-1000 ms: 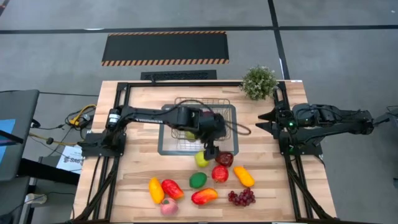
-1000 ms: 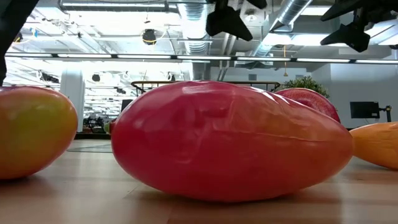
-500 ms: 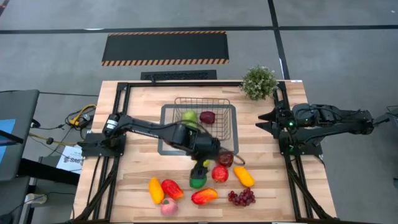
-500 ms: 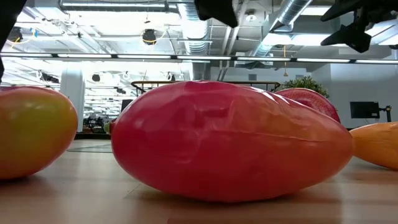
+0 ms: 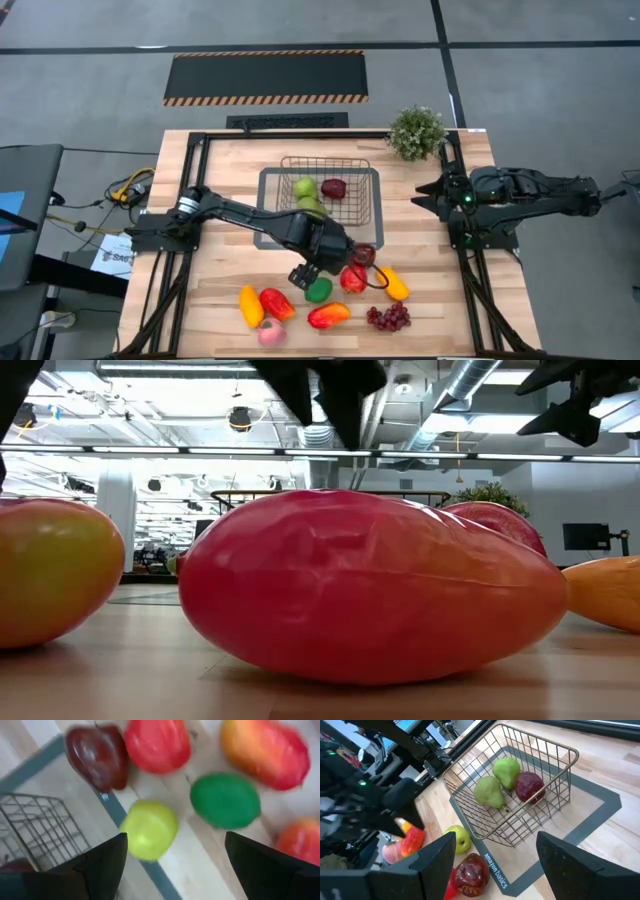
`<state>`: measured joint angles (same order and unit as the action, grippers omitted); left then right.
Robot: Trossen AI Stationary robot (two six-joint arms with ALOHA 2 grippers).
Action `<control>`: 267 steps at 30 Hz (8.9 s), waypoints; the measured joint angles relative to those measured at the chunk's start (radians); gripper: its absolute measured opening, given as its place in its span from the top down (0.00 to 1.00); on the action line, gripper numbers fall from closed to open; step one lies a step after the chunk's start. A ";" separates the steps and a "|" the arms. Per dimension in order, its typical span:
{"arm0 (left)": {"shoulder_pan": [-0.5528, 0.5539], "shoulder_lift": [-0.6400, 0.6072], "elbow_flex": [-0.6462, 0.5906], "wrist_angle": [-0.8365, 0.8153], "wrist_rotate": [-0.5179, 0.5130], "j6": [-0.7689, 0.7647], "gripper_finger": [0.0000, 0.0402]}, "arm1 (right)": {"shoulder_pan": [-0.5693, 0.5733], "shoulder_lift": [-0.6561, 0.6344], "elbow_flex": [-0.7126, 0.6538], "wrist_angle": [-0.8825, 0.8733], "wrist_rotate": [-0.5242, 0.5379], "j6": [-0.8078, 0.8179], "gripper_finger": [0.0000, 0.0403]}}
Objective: Build produce basket
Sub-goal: Put the green apple into the bin, then put the red apple into the bin
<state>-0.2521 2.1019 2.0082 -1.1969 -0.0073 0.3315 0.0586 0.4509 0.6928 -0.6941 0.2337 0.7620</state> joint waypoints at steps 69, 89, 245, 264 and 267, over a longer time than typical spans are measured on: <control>0.085 0.156 -0.045 0.116 -0.057 -0.172 0.17 | 0.013 -0.007 0.000 -0.057 -0.002 -0.081 0.26; 0.073 0.156 -0.063 0.147 -0.082 -0.198 0.16 | 0.013 -0.007 0.000 -0.056 -0.002 -0.079 0.26; -0.063 0.150 0.277 0.078 -0.390 -1.475 0.20 | 0.012 -0.006 0.000 -0.114 0.002 0.024 0.26; -0.075 0.282 0.277 0.097 -0.229 -1.635 0.10 | 0.013 -0.006 0.000 -0.192 0.000 0.015 0.26; -0.071 0.282 0.277 0.110 -0.203 -1.651 0.09 | 0.013 -0.006 0.000 -0.195 0.000 0.011 0.26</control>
<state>-0.3233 2.3843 2.2856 -1.0866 -0.2102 -1.3196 0.0715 0.4450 0.6926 -0.8896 0.2333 0.7731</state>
